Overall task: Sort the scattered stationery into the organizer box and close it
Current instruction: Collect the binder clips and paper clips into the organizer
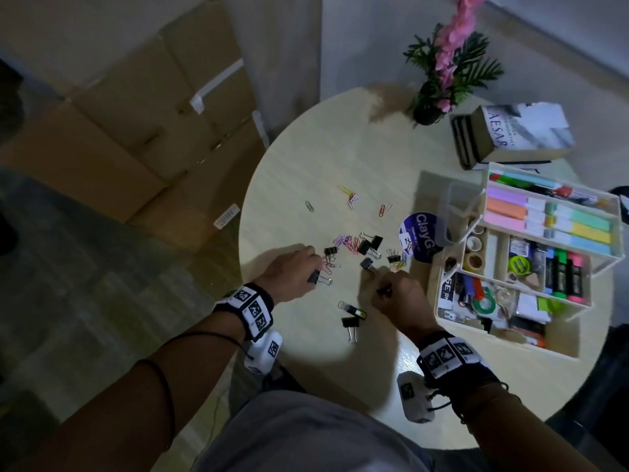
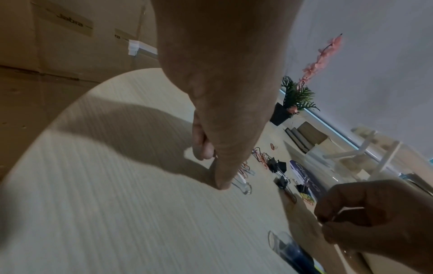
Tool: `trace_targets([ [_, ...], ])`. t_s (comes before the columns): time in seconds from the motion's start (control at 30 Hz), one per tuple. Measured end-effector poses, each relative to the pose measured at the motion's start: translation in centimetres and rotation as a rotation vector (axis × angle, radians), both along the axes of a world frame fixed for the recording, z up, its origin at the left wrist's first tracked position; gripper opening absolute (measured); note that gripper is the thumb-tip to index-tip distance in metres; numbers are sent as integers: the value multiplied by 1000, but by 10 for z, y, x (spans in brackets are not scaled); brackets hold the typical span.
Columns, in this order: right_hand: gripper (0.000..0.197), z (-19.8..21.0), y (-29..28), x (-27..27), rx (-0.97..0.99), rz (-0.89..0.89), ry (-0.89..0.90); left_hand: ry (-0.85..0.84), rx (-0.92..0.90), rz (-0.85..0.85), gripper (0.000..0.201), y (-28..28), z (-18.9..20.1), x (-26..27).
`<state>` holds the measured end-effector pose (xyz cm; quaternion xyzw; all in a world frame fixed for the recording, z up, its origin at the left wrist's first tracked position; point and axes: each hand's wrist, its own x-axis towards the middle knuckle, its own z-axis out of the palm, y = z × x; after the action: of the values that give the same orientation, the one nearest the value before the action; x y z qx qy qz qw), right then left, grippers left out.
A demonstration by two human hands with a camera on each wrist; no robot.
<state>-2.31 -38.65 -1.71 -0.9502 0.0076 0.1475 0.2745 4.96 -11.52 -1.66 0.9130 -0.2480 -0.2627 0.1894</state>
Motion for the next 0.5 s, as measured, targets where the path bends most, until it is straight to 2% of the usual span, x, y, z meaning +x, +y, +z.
trace_targets([
  [0.13,29,18,-15,-17,154,-99,-32,-6,-155,75,30,-5,4,-4],
  [0.2,25,34,-31,-28,204,-167,-59,-7,-260,139,26,-16,7,-7],
  [0.3,17,61,-70,-48,218,-293,-106,85,-354,204,22,-43,16,-12],
  [0.4,19,73,-125,-68,197,-481,-139,137,-413,165,22,-83,30,-19],
  [0.5,20,71,-176,-77,86,-548,-41,189,-485,103,15,-137,43,-29],
])
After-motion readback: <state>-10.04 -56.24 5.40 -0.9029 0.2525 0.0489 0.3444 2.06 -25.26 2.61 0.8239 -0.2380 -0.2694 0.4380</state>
